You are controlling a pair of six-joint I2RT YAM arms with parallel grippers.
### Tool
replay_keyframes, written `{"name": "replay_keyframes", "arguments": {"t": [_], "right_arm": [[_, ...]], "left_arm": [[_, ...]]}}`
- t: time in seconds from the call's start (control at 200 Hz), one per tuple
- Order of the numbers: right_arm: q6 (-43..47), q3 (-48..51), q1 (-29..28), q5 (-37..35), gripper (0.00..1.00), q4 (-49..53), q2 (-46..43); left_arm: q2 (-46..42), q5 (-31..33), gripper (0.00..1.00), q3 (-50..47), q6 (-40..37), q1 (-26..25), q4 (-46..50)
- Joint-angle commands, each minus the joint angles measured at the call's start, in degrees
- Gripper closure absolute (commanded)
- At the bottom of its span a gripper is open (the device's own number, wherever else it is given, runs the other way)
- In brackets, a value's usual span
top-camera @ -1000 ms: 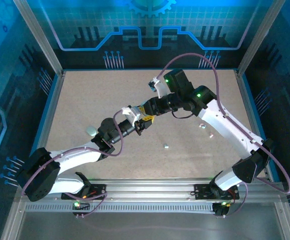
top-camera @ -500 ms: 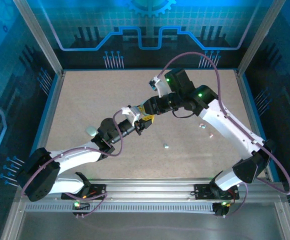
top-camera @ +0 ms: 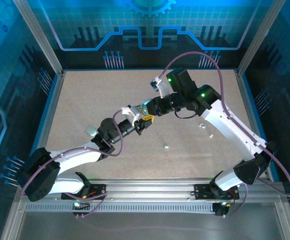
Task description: Insert the wireless bluetooth earbuds into the charging case
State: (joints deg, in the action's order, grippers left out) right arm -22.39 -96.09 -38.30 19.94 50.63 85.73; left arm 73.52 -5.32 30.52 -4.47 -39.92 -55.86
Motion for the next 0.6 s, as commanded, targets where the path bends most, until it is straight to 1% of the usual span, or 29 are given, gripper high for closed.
{"name": "replay_keyframes", "arguments": {"t": [0.0,0.33,0.595], "right_arm": [[1.3,-1.3,-0.4,-0.1,0.82,2.9,0.4],[1.3,-2.5,-1.0,-0.1,0.82,2.5,2.6],[2.5,-3.0,-1.4,-4.0,0.81,4.5,2.7]], "left_arm": [[-0.5,0.6,0.64,1.3,0.6,-0.5,-2.6],[-0.6,-0.1,0.64,1.6,0.8,-0.5,-2.1],[-1.1,0.3,0.64,1.3,0.7,-0.5,-2.1]]}}
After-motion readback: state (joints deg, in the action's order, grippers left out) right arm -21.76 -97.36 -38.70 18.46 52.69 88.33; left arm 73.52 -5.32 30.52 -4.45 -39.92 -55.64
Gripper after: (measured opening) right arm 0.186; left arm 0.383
